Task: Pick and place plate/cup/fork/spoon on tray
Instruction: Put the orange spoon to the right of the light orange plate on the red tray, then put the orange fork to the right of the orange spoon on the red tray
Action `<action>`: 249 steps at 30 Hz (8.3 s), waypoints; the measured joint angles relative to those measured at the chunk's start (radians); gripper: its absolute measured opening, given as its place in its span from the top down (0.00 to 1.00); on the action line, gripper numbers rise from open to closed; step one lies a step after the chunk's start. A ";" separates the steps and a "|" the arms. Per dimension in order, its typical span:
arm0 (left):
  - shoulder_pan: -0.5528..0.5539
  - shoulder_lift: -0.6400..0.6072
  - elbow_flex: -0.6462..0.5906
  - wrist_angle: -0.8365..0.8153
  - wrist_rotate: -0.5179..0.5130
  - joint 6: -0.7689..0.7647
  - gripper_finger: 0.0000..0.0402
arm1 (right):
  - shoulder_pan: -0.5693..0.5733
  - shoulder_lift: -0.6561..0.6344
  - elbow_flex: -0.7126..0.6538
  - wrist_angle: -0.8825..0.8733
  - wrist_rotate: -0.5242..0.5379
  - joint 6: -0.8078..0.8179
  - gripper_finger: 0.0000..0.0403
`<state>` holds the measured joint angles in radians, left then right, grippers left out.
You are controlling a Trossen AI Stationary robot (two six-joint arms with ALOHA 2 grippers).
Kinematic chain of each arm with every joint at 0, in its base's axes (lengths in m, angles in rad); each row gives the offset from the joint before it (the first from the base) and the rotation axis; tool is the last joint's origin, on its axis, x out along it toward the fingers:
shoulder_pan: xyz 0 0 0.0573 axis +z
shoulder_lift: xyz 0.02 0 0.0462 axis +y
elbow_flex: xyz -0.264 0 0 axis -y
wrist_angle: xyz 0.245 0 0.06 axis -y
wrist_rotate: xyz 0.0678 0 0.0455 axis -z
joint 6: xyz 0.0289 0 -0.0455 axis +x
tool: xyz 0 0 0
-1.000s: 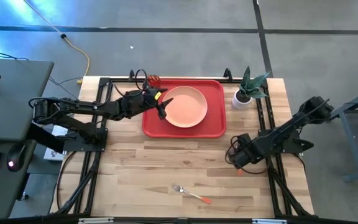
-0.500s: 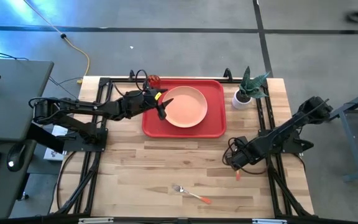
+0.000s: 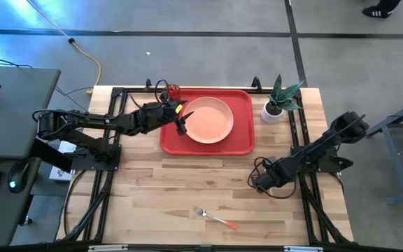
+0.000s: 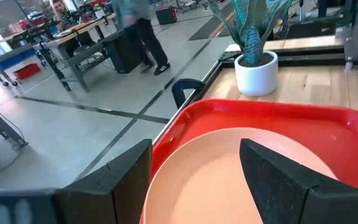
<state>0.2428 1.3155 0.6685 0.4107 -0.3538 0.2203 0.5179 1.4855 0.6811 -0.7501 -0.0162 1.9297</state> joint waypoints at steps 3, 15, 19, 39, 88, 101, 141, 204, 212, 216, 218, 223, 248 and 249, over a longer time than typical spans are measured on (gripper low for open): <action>0.000 0.000 0.000 -0.010 -0.002 0.000 0.42 | -0.044 0.004 0.023 -0.007 -0.020 -0.052 0.98; 0.000 -0.023 0.000 -0.019 -0.046 0.033 0.42 | -0.277 0.002 0.278 -0.215 0.225 -0.397 0.99; -0.001 -0.028 0.001 -0.020 -0.090 0.040 0.42 | -0.393 0.001 0.293 -0.191 0.297 -0.504 0.99; 0.010 -0.098 0.001 -0.023 -0.243 0.255 0.42 | -0.934 0.206 0.287 0.275 0.318 -0.960 0.99; 0.014 -0.376 0.000 -0.385 -0.164 0.150 0.42 | -0.713 0.142 0.287 0.420 0.426 -1.060 0.73; 0.000 -0.374 0.000 -0.390 -0.150 0.129 0.42 | -0.343 0.221 0.287 0.572 0.334 -1.074 0.73; -0.402 -0.164 0.000 -0.059 0.178 -0.167 0.42 | 0.124 0.572 0.833 0.325 0.374 -1.097 0.73; -0.856 0.277 -0.191 0.179 -0.070 -0.559 0.42 | 0.135 0.692 0.905 0.101 0.550 -1.013 0.98; -0.830 0.275 -0.191 0.147 -0.105 -0.532 0.42 | 0.103 0.591 1.039 -0.463 0.882 -0.678 0.99; -0.818 0.275 -0.191 0.135 -0.132 -0.534 0.42 | 0.034 0.543 1.034 -0.700 0.904 -0.495 0.99; -0.816 0.275 -0.191 0.128 -0.152 -0.545 0.42 | -0.022 0.540 1.022 -0.790 0.896 -0.454 0.99; -0.798 0.274 -0.191 0.067 -0.187 -0.571 0.42 | -0.231 0.477 0.941 -0.731 0.907 -0.507 1.00; -0.779 0.274 -0.191 -0.113 -0.174 -0.756 0.42 | -0.901 0.305 0.273 0.256 0.526 -0.942 1.00; -0.779 0.274 -0.190 -0.114 -0.176 -0.762 0.42 | -0.906 0.306 0.266 0.276 0.511 -0.943 1.00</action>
<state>-0.5358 1.5894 0.4783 0.2971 -0.5302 -0.5413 -0.3882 1.7911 0.9470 -0.4739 0.4950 0.9863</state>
